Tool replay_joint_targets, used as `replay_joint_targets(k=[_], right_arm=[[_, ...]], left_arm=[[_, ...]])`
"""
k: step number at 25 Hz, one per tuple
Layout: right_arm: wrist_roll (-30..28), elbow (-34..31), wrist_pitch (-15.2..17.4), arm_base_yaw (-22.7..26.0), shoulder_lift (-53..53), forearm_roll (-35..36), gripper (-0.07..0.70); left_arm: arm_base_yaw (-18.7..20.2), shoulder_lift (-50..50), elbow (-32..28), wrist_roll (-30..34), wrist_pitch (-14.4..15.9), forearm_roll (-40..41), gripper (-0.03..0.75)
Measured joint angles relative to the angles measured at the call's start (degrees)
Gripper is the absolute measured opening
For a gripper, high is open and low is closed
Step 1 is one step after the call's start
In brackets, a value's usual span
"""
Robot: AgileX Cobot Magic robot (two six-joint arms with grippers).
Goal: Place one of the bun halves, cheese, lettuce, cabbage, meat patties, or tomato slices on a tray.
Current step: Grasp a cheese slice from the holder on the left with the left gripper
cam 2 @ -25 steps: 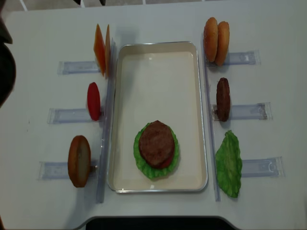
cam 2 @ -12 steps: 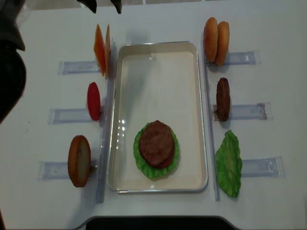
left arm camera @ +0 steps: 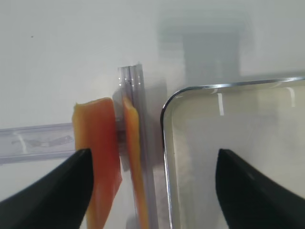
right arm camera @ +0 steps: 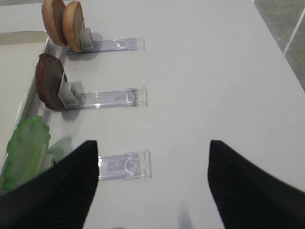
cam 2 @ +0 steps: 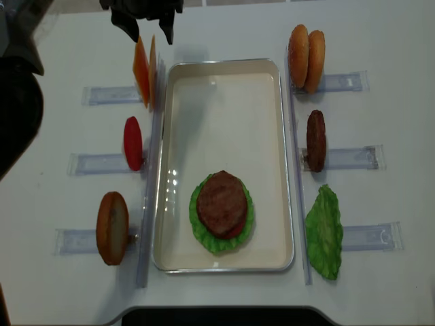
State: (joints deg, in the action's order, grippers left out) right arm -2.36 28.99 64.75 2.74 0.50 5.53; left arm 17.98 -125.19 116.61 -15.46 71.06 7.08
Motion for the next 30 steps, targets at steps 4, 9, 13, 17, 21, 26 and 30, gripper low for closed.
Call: replay_joint_targets(k=[4, 9, 13, 17, 21, 26, 30], right_arm=[[0.0, 0.0, 0.0, 0.0, 0.0, 0.0, 0.465], [0.0, 0.0, 0.0, 0.0, 0.0, 0.0, 0.465], [0.0, 0.0, 0.0, 0.0, 0.0, 0.0, 0.465], [0.0, 0.0, 0.0, 0.0, 0.0, 0.0, 0.465], [0.0, 0.0, 0.0, 0.0, 0.0, 0.0, 0.465], [0.0, 0.0, 0.0, 0.0, 0.0, 0.0, 0.465], [0.0, 0.0, 0.0, 0.0, 0.0, 0.0, 0.465]], left_arm=[[0.0, -1.3, 0.0, 0.0, 0.0, -0.7, 0.608], [0.0, -2.5, 0.0, 0.0, -0.1, -1.5, 0.608], [0.0, -2.7, 0.0, 0.0, -0.1, -1.5, 0.608], [0.0, -2.7, 0.0, 0.0, -0.1, -1.5, 0.608], [0.0, -2.7, 0.0, 0.0, -0.1, -1.5, 0.608], [0.0, -2.7, 0.0, 0.0, -0.1, -1.3, 0.605], [0.0, -3.1, 0.0, 0.0, -0.1, -0.8, 0.594]])
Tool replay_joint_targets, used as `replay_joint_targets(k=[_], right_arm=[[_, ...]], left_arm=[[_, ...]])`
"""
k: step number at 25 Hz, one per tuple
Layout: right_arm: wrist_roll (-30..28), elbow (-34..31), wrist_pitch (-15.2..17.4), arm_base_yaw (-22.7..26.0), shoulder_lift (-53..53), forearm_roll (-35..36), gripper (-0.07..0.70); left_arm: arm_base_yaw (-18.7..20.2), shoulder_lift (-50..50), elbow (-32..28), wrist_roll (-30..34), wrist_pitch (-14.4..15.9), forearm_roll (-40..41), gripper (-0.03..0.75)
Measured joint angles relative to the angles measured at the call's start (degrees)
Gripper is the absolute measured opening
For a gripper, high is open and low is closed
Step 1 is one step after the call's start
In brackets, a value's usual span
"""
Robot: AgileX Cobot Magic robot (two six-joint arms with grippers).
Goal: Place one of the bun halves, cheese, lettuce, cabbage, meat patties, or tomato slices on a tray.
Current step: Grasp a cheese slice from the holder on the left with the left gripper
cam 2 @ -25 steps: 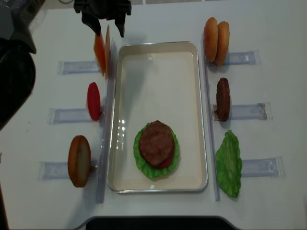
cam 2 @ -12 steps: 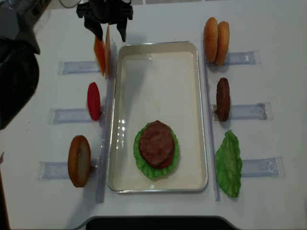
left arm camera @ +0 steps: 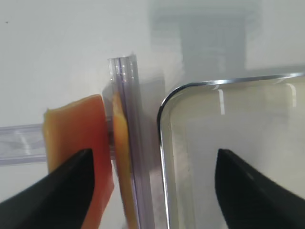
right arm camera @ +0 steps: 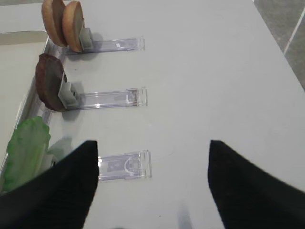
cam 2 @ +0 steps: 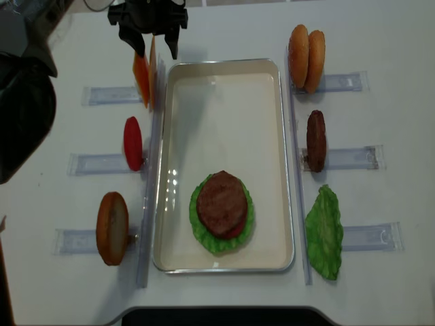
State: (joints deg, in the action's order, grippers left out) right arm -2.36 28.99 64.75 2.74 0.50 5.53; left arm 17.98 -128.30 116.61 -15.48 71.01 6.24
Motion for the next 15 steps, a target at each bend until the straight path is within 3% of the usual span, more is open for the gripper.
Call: replay_joint_targets(k=[7, 15], right_arm=[[0.0, 0.0, 0.0, 0.0, 0.0, 0.0, 0.465], [0.0, 0.0, 0.0, 0.0, 0.0, 0.0, 0.465]], left_arm=[[0.0, -1.3, 0.0, 0.0, 0.0, -0.6, 0.585], [0.0, -1.3, 0.0, 0.6, 0.0, -1.6, 0.517]])
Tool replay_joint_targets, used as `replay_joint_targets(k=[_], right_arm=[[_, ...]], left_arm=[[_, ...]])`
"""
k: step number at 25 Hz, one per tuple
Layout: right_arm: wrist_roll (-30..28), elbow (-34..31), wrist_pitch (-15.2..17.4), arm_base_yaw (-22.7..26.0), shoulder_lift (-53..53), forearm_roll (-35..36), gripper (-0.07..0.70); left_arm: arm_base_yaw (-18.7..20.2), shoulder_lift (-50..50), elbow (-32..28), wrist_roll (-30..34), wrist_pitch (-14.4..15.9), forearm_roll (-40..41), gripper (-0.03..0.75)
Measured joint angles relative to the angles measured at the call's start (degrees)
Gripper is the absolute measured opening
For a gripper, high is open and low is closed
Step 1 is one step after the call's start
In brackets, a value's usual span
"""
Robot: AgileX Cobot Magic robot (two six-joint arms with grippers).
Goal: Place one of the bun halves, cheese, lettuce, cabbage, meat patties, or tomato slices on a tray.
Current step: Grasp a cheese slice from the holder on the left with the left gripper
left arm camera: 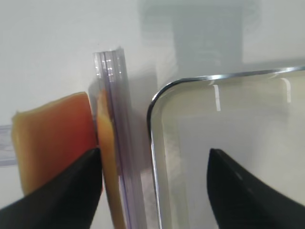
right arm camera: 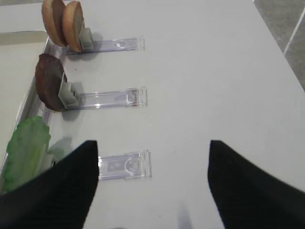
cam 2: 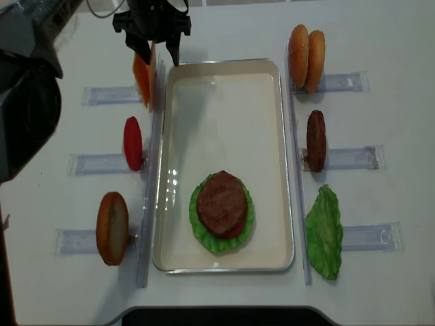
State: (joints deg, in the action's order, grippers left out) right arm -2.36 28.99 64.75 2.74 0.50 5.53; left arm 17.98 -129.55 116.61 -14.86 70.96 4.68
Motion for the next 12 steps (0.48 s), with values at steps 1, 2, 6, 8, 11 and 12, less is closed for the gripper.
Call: replay_joint_targets(k=[1, 2, 6, 8, 11, 12], right_arm=[[0.0, 0.0, 0.0, 0.0, 0.0, 0.0, 0.465], [0.0, 0.0, 0.0, 0.0, 0.0, 0.0, 0.465], [0.0, 0.0, 0.0, 0.0, 0.0, 0.0, 0.465], [0.0, 0.0, 0.0, 0.0, 0.0, 0.0, 0.465], [0.0, 0.0, 0.0, 0.0, 0.0, 0.0, 0.465], [0.0, 0.0, 0.0, 0.0, 0.0, 0.0, 0.465]], left_arm=[[0.0, 0.0, 0.0, 0.0, 0.0, 0.0, 0.516], [0.0, 0.0, 0.0, 0.0, 0.0, -0.2, 0.515], [0.0, 0.0, 0.0, 0.1, 0.0, -0.2, 0.515], [0.0, 0.0, 0.0, 0.1, 0.0, -0.2, 0.515], [0.0, 0.0, 0.0, 0.1, 0.0, -0.3, 0.515], [0.0, 0.0, 0.0, 0.1, 0.0, -0.3, 0.515]])
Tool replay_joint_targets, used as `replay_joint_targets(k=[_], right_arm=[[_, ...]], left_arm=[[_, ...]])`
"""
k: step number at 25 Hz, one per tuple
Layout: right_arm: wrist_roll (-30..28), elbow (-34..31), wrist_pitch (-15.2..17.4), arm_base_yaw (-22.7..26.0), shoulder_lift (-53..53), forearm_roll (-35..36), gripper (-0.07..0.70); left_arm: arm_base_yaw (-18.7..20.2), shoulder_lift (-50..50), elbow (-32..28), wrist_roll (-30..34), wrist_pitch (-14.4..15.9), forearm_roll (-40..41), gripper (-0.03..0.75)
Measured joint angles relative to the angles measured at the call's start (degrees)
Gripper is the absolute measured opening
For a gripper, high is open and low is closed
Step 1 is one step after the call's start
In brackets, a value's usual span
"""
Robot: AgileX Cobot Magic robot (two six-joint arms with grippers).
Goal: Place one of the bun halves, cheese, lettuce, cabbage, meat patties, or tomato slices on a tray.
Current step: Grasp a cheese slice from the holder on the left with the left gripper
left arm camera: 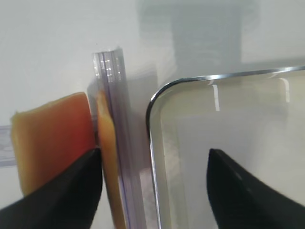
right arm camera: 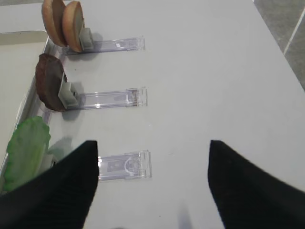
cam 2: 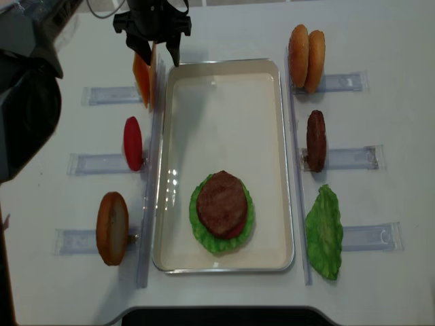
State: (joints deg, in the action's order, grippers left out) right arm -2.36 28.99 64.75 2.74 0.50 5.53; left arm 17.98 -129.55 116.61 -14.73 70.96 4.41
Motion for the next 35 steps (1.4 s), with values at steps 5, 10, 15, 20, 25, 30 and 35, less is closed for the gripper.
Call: replay_joint_targets(k=[5, 10, 15, 20, 25, 30, 35], right_arm=[[0.0, 0.0, 0.0, 0.0, 0.0, 0.0, 0.466], [0.0, 0.0, 0.0, 0.0, 0.0, 0.0, 0.465], [0.0, 0.0, 0.0, 0.0, 0.0, 0.0, 0.465], [0.0, 0.0, 0.0, 0.0, 0.0, 0.0, 0.465], [0.0, 0.0, 0.0, 0.0, 0.0, 0.0, 0.465], [0.0, 0.0, 0.0, 0.0, 0.0, 0.0, 0.465], [0.0, 0.0, 0.0, 0.0, 0.0, 0.0, 0.465]], left_arm=[[0.0, 0.0, 0.0, 0.2, 0.0, -0.1, 0.513], [0.0, 0.0, 0.0, 0.3, 0.0, -0.1, 0.508], [0.0, 0.0, 0.0, 0.3, 0.0, -0.5, 0.507], [0.0, 0.0, 0.0, 0.3, 0.0, -0.5, 0.507], [0.0, 0.0, 0.0, 1.6, 0.0, -0.5, 0.507], [0.0, -0.4, 0.0, 1.8, 0.0, -0.3, 0.507], [0.0, -1.6, 0.0, 1.9, -0.1, -0.3, 0.507]])
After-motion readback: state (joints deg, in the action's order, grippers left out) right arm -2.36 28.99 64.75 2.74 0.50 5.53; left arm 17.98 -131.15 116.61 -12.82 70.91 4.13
